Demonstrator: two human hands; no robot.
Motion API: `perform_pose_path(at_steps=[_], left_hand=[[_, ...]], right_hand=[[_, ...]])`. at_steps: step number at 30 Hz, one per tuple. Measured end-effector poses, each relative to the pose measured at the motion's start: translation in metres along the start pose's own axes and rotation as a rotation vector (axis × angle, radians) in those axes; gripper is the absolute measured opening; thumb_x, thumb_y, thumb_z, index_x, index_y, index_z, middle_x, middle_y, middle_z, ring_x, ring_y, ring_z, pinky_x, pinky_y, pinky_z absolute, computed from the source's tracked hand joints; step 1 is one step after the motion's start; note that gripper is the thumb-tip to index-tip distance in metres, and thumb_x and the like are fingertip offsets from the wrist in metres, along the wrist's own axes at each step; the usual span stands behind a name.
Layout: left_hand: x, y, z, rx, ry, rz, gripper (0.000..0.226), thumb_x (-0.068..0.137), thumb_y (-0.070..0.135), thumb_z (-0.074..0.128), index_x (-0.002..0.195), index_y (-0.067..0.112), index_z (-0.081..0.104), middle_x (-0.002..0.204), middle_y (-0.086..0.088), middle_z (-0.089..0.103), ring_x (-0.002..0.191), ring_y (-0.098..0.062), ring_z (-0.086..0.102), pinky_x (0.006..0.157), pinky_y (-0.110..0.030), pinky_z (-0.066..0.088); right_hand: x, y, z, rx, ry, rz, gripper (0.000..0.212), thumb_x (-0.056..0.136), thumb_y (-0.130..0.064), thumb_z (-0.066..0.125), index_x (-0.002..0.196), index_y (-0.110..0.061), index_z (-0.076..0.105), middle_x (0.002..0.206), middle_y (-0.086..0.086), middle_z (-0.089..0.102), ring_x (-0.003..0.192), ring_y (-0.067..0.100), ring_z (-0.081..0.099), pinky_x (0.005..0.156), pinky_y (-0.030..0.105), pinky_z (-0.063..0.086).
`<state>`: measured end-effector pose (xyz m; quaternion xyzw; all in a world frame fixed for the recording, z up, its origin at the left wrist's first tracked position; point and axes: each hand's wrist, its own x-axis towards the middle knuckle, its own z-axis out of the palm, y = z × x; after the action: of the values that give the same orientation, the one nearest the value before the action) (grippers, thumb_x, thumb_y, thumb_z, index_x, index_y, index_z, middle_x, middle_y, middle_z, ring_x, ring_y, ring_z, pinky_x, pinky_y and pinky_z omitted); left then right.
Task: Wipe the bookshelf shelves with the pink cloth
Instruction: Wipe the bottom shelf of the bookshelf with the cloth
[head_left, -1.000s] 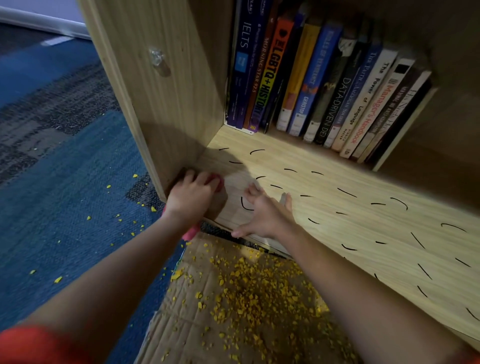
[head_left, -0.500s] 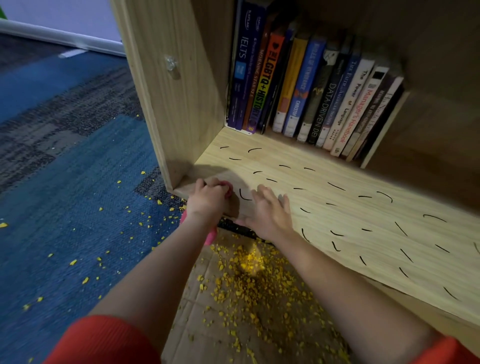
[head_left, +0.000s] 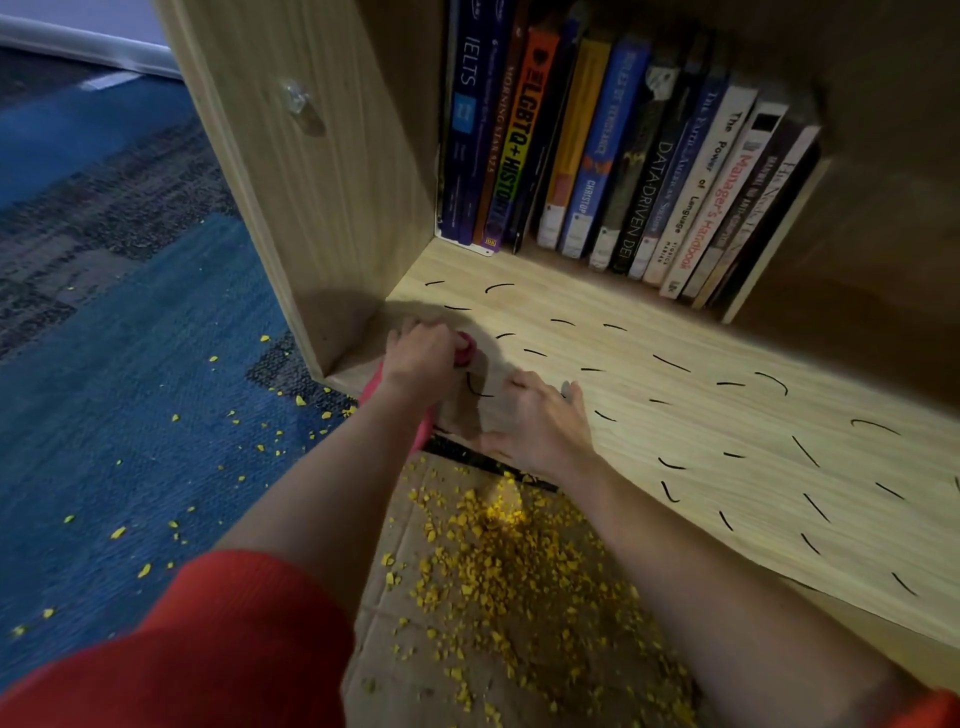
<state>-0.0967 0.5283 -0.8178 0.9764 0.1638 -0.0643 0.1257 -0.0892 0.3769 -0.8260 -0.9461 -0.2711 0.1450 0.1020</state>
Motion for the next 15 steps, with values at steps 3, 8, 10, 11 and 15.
perform_pose_path(at_steps=[3,8,10,11,15], left_hand=[[-0.013,0.004,0.001,0.056,-0.033,0.159,0.034,0.094,0.021,0.047,0.124,0.03,0.059,0.131,-0.001,0.053,0.123,-0.029,0.04,0.1,-0.039,0.031],[-0.027,-0.025,0.011,0.109,-0.061,0.309,0.04,0.093,0.027,0.052,0.132,0.038,0.051,0.14,0.01,0.045,0.121,-0.024,0.04,0.101,-0.037,0.033],[-0.012,-0.021,0.005,0.08,-0.037,0.194,0.041,0.092,0.018,0.049,0.13,0.035,0.054,0.137,0.006,0.049,0.124,-0.028,0.038,0.1,-0.039,0.033],[-0.006,-0.016,0.002,0.058,-0.022,0.132,0.04,0.092,0.016,0.048,0.128,0.033,0.056,0.135,0.002,0.052,0.125,-0.03,0.037,0.1,-0.041,0.032],[-0.013,0.001,-0.001,0.091,-0.037,0.116,0.038,0.094,0.019,0.043,0.129,0.031,0.055,0.134,0.0,0.051,0.125,-0.029,0.035,0.1,-0.04,0.03]], right_hand=[[-0.002,0.003,0.004,0.044,0.018,0.014,0.082,0.074,-0.055,0.068,0.14,-0.015,0.041,0.149,-0.008,0.032,0.136,0.011,0.03,0.116,0.046,0.002],[-0.002,0.002,0.003,0.044,0.028,0.007,0.084,0.072,-0.057,0.069,0.139,-0.014,0.042,0.146,-0.009,0.035,0.134,0.01,0.033,0.116,0.046,0.001],[-0.002,0.002,0.002,0.043,0.016,0.011,0.084,0.072,-0.057,0.069,0.139,-0.015,0.042,0.146,-0.009,0.034,0.134,0.011,0.032,0.116,0.046,0.002],[-0.002,0.002,0.002,0.053,0.014,0.014,0.084,0.072,-0.057,0.069,0.14,-0.015,0.042,0.147,-0.01,0.033,0.135,0.011,0.031,0.116,0.046,0.001],[-0.003,0.001,0.002,0.068,0.003,0.025,0.086,0.073,-0.055,0.069,0.142,-0.015,0.038,0.149,-0.009,0.03,0.136,0.011,0.029,0.116,0.046,-0.001]])
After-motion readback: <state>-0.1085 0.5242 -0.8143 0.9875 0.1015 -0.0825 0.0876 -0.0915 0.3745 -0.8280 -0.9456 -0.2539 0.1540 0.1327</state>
